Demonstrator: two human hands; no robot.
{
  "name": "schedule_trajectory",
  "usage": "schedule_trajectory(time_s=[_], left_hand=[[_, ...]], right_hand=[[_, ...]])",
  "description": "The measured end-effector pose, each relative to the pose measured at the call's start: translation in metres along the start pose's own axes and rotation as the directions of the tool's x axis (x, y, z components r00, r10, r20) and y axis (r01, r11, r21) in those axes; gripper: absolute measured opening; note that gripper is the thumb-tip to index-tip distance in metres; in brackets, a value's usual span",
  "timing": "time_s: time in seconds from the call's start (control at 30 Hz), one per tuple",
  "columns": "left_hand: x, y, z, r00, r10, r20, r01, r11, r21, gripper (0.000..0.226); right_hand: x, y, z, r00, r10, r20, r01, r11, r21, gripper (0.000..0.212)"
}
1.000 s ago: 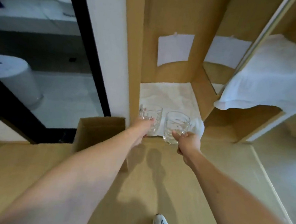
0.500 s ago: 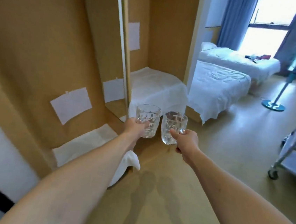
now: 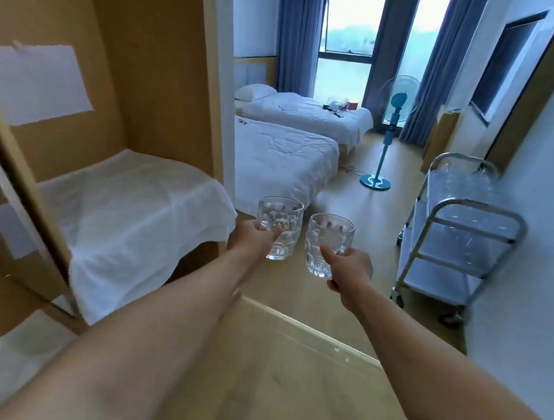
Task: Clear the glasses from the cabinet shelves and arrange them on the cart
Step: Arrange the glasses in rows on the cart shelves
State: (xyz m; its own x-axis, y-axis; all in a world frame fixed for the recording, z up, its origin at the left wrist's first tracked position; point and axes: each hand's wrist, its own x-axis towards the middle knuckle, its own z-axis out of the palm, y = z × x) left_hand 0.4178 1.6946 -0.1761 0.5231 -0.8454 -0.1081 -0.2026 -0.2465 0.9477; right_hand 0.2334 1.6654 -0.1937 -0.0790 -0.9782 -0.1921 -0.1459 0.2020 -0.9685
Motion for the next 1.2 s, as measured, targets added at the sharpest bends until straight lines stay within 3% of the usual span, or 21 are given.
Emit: schedule_trajectory(time_s=[0.17, 0.33, 0.47, 0.8, 1.2], left_hand=[[0.064, 0.016, 0.041, 0.987, 0.026, 0.160, -0.029, 0.999, 0.015, 0.025], [0.126, 0.032, 0.060, 0.959, 0.094, 0.269, -0.127, 0.986, 0.106, 0.038], [0.169, 0.045, 0.069, 0.935, 0.104, 0.339, -0.166, 0.974, 0.157, 0.034], [0.265, 0.067, 0.133, 0.925, 0.086, 0.371, -0.122, 0.990, 0.075, 0.023], [0.382, 0.120, 0.322, 0.919, 0.066, 0.389, -0.105, 0.991, 0.080, 0.026]], right_hand=[[0.050, -0.005, 0.002, 0.991, 0.044, -0.126, -0.038, 0.998, 0.049, 0.029], [0.091, -0.015, 0.022, 0.963, 0.039, -0.268, -0.015, 0.996, 0.093, 0.036], [0.120, -0.026, 0.043, 0.938, 0.064, -0.340, -0.023, 0.992, 0.123, 0.032], [0.210, -0.036, 0.039, 0.898, 0.119, -0.424, -0.040, 0.981, 0.191, 0.034], [0.415, -0.042, -0.045, 0.895, 0.131, -0.426, -0.069, 0.985, 0.158, 0.033]])
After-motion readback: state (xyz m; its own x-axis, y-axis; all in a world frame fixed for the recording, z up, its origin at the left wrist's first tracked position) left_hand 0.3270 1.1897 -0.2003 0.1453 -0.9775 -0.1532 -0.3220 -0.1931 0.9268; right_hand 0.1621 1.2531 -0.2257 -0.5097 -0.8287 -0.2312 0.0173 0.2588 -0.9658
